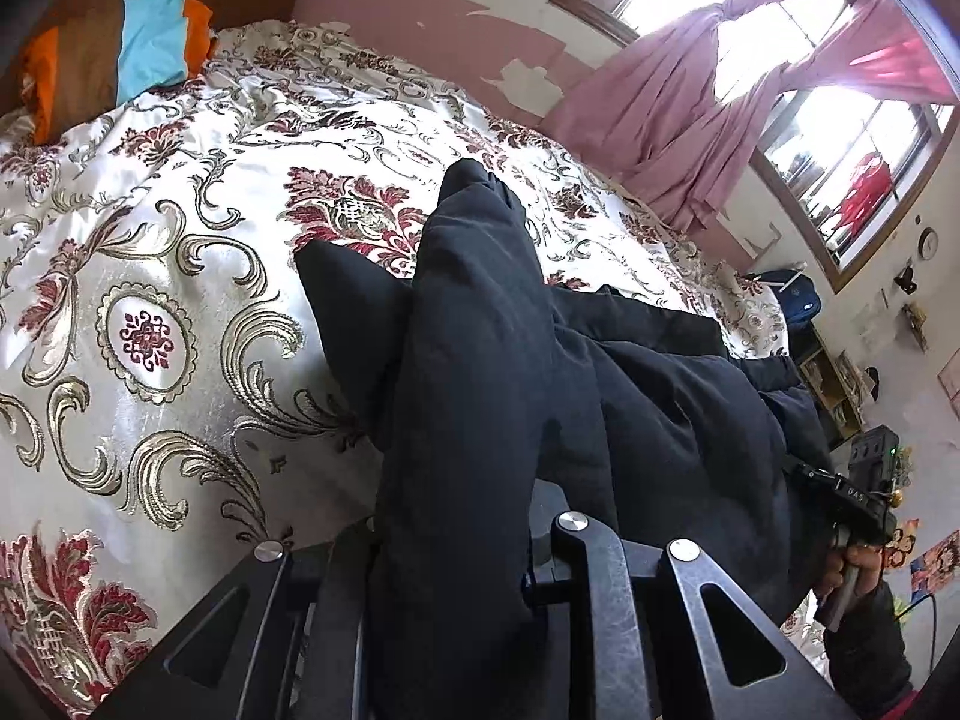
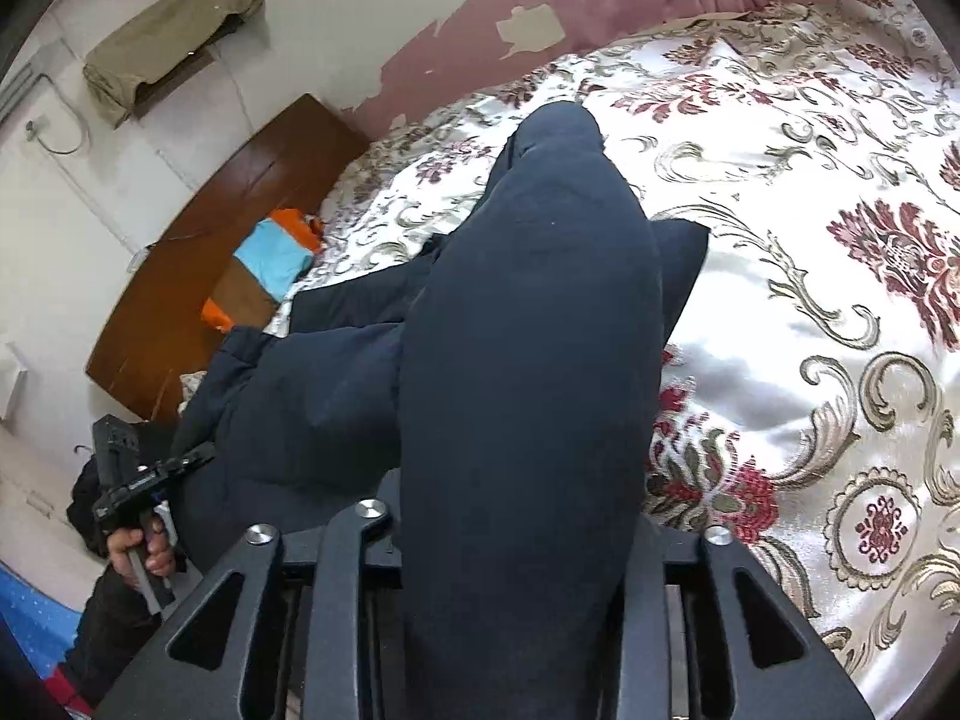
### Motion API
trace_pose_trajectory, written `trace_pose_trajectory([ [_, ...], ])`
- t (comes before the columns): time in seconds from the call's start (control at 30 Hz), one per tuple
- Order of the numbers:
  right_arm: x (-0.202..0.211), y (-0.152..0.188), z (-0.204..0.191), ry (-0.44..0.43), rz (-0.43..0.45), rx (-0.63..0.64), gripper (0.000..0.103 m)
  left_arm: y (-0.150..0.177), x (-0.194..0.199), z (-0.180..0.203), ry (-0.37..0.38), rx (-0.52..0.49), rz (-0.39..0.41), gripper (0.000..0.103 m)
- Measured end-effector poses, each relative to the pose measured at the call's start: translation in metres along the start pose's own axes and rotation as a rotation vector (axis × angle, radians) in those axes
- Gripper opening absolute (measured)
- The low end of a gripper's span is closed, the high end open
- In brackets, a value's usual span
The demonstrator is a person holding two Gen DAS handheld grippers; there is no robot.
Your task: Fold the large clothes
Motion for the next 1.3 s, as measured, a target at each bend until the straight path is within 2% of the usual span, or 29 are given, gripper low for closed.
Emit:
trace_pose_trajectory([
  [0.03,-0.001,-0.001,0.005,0.015,-0.002,-0.013,0.037,0.001,-0.001,0.0,-0.012,-0.004,-0.006,0.021],
  [0.1,-0.006,-0.001,0.012,0.035,-0.007,-0.046,0.054,0.002,-0.004,0.001,-0.054,-0.012,-0.028,0.028],
  [0.13,-0.008,0.001,0.017,0.057,-0.009,-0.065,0.058,0.004,-0.006,0.0,-0.068,-0.011,-0.038,0.029],
  [0.2,-0.009,0.002,0.024,0.099,0.001,-0.094,0.069,0.007,-0.01,0.0,-0.089,-0.02,-0.071,0.04],
  [0.23,-0.009,0.002,0.026,0.105,0.006,-0.099,0.071,0.009,-0.011,0.0,-0.098,-0.024,-0.081,0.044],
  [0.33,-0.008,0.005,0.026,0.142,0.026,-0.097,0.081,0.012,-0.012,-0.004,-0.135,-0.016,-0.097,0.062],
  [0.37,-0.006,0.005,0.024,0.166,0.04,-0.085,0.09,0.013,-0.01,-0.005,-0.147,-0.008,-0.093,0.07],
  [0.4,-0.003,0.004,0.023,0.189,0.055,-0.073,0.097,0.014,-0.01,-0.006,-0.155,-0.003,-0.088,0.072],
  [0.57,0.026,-0.003,0.004,0.331,0.176,0.049,0.1,0.017,-0.002,-0.007,-0.187,0.039,-0.042,0.076],
  [0.67,0.04,-0.008,-0.008,0.356,0.227,0.088,0.1,0.017,0.013,-0.007,-0.219,0.053,0.028,0.094],
  [0.7,0.044,-0.008,-0.011,0.362,0.241,0.095,0.101,0.017,0.02,-0.005,-0.222,0.049,0.053,0.094],
  [0.83,0.061,-0.004,-0.026,0.351,0.293,0.112,0.101,0.019,0.045,0.008,-0.234,0.028,0.129,0.098],
  [0.97,0.075,0.02,-0.045,0.328,0.34,0.131,0.101,0.026,0.07,0.024,-0.235,-0.009,0.201,0.101],
  [1.3,0.118,0.083,-0.085,0.32,0.488,0.204,0.101,0.078,0.119,0.074,-0.252,-0.114,0.38,0.103],
])
Point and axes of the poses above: each gripper's, at about its wrist camera, not at the fingertips, and x roughly against the way its jaws point, z to its right, y to its underside, the point moved 8 cm from there along -x, roughly the way its jaws point, and after that the axes turned 11 degrees about -z, right-handed, at the moved point
